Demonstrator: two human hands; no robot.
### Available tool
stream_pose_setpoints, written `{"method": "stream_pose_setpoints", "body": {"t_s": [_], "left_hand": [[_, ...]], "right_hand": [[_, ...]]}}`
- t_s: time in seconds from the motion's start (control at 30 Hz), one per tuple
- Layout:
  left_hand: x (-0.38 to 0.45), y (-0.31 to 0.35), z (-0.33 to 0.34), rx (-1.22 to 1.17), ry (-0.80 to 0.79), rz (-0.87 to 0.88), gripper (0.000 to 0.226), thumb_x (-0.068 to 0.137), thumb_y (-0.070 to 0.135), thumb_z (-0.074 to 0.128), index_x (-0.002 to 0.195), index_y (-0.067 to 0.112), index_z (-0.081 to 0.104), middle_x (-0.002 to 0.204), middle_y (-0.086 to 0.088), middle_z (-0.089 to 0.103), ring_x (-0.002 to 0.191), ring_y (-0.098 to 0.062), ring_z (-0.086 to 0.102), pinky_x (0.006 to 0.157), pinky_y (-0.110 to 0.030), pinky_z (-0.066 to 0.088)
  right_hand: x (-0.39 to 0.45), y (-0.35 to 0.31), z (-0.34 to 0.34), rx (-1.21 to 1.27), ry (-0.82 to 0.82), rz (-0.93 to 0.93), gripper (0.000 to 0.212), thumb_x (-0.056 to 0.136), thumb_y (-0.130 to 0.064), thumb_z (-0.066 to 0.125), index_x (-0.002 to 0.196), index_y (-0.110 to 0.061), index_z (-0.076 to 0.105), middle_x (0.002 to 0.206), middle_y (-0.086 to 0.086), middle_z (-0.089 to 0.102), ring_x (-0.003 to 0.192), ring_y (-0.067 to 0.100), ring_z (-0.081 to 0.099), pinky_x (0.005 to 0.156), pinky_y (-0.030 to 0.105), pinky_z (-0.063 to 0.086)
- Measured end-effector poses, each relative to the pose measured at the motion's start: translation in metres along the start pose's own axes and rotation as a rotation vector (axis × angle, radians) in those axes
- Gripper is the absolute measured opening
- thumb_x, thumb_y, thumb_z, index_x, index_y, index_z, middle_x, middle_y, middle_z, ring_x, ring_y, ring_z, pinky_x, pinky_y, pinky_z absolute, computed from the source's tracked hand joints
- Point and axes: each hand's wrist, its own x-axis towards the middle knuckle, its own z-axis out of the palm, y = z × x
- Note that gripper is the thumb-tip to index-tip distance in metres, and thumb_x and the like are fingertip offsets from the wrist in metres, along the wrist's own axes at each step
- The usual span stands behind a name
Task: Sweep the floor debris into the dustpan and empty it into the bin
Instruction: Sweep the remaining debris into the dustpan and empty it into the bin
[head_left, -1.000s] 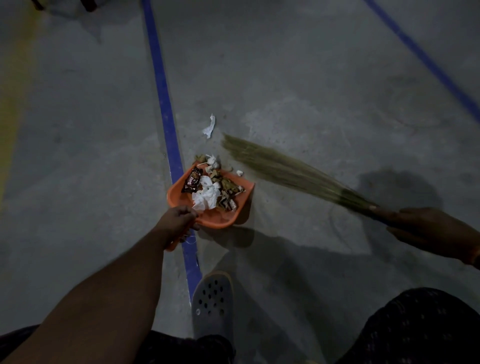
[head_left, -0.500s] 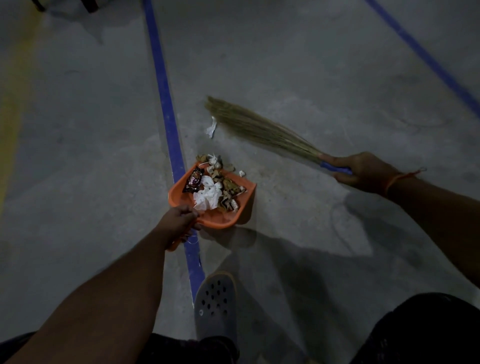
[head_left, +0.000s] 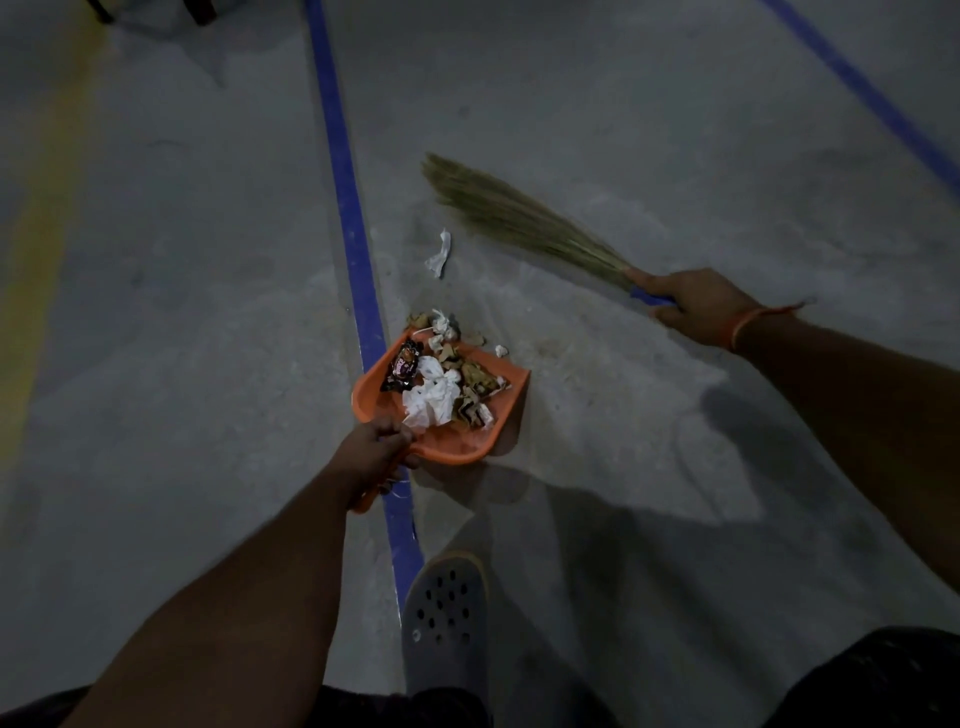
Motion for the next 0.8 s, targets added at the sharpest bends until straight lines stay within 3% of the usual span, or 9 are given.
{"method": "stream_pose_setpoints", "body": {"t_s": [0.33,0.6,0.7,0.8], "left_hand": [[0.002,-0.010,-0.013,0.005,0.004,-0.014,0.019,0.107,0.023,0.052,0.108,0.009,0.065,0.095,-0.020,0.075,0.056,-0.015,0.060,0.047,-0.025,0.045],[0.001,-0.010,-0.014,-0.005,0.007,-0.018,0.020,0.107,0.022,0.052,0.109,0.009,0.066,0.091,-0.017,0.075,0.056,-0.016,0.059,0.047,-0.026,0.045],[0.001,-0.010,-0.011,-0.013,0.013,-0.020,0.018,0.107,0.023,0.052,0.107,0.011,0.066,0.090,-0.016,0.075,0.057,-0.017,0.060,0.048,-0.026,0.045],[0.000,-0.013,-0.008,-0.034,0.029,-0.005,0.018,0.106,0.022,0.054,0.106,0.009,0.066,0.084,-0.014,0.074,0.056,-0.017,0.059,0.047,-0.025,0.044]], "right_hand": [[0.061,-0.033,0.012,-0.119,-0.175,0.030,0.054,0.098,-0.016,0.047,0.148,-0.031,0.036,0.110,0.017,0.055,0.090,0.031,0.051,0.081,0.036,0.042],[0.010,-0.007,0.012,-0.102,-0.306,-0.065,0.048,0.096,-0.023,0.052,0.142,-0.029,0.046,0.107,0.007,0.058,0.090,0.024,0.054,0.084,0.035,0.044],[-0.028,0.004,0.015,-0.013,-0.300,-0.119,0.041,0.088,-0.025,0.061,0.128,-0.020,0.062,0.109,0.010,0.063,0.098,0.031,0.060,0.086,0.033,0.043],[-0.064,0.018,0.024,0.050,-0.183,-0.231,0.035,0.076,-0.007,0.077,0.109,-0.019,0.071,0.098,0.008,0.068,0.086,0.029,0.066,0.078,0.031,0.049]]}}
